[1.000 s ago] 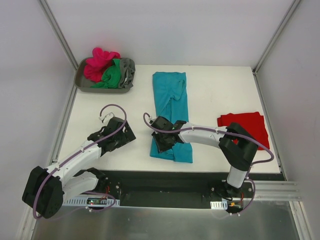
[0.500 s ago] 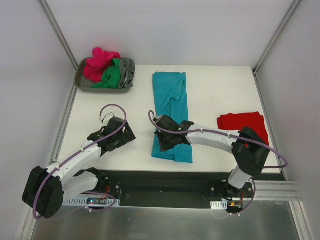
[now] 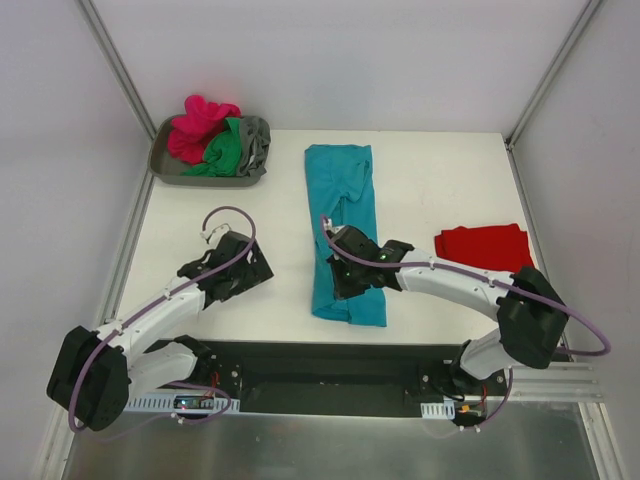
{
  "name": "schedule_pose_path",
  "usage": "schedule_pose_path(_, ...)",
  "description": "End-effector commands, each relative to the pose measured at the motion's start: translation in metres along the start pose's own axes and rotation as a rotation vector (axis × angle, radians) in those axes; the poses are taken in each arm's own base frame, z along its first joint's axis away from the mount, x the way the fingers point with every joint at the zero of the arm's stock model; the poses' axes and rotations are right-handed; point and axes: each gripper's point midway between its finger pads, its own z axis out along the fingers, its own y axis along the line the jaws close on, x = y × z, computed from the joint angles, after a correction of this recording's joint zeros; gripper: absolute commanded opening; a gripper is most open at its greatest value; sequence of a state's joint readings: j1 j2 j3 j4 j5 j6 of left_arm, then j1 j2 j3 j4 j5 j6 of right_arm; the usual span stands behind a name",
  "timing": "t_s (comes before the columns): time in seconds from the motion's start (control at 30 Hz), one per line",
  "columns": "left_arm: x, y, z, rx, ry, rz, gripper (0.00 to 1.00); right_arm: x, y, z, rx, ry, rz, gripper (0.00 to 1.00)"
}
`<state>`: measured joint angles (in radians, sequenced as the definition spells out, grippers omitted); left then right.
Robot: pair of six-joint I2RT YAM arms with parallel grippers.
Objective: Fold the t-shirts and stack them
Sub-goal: Grab the bottom of the folded rectangular tshirt with both arms
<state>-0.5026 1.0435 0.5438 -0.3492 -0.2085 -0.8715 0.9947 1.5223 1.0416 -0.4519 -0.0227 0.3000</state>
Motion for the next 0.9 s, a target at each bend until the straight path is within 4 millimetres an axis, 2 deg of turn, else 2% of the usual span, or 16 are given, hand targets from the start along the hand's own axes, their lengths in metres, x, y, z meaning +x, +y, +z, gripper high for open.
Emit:
schedule_pose_path(0.0,-0.007,-0.013,-0.005,0.029,0.005,0.011,0.99,0.006,-0.02,-0.013,0.036,-0.008,0.058,0.01)
schedule_pose_path(0.17,-0.003,-0.022,-0.005,0.059,0.047,0.021,0.99,0.017,-0.036,-0.006,0.059,0.014,0.097,0.01)
schedule_pose_path(0.3,0.006,-0.037,-0.008,0.129,0.108,0.037,0.99,0.025,-0.028,0.008,0.003,0.041,0.103,0.04)
schedule_pose_path(0.43,0.03,-0.059,-0.014,0.271,0.224,0.06,0.99,0.029,-0.025,0.023,-0.017,0.071,0.115,0.07)
schedule_pose_path(0.57,0.058,-0.072,-0.017,0.382,0.33,0.075,0.99,0.026,-0.043,0.031,0.084,0.053,0.119,0.11)
schedule_pose_path(0.77,0.081,-0.076,-0.017,0.394,0.391,0.09,0.88,0.032,-0.047,0.037,0.109,0.076,0.125,0.21)
schedule_pose_path(0.83,0.086,-0.081,-0.017,0.404,0.404,0.096,0.85,0.025,-0.039,0.032,0.065,0.042,0.117,0.23)
schedule_pose_path(0.87,0.087,-0.086,-0.018,0.416,0.408,0.099,0.84,0.021,-0.035,0.028,0.042,0.02,0.113,0.28)
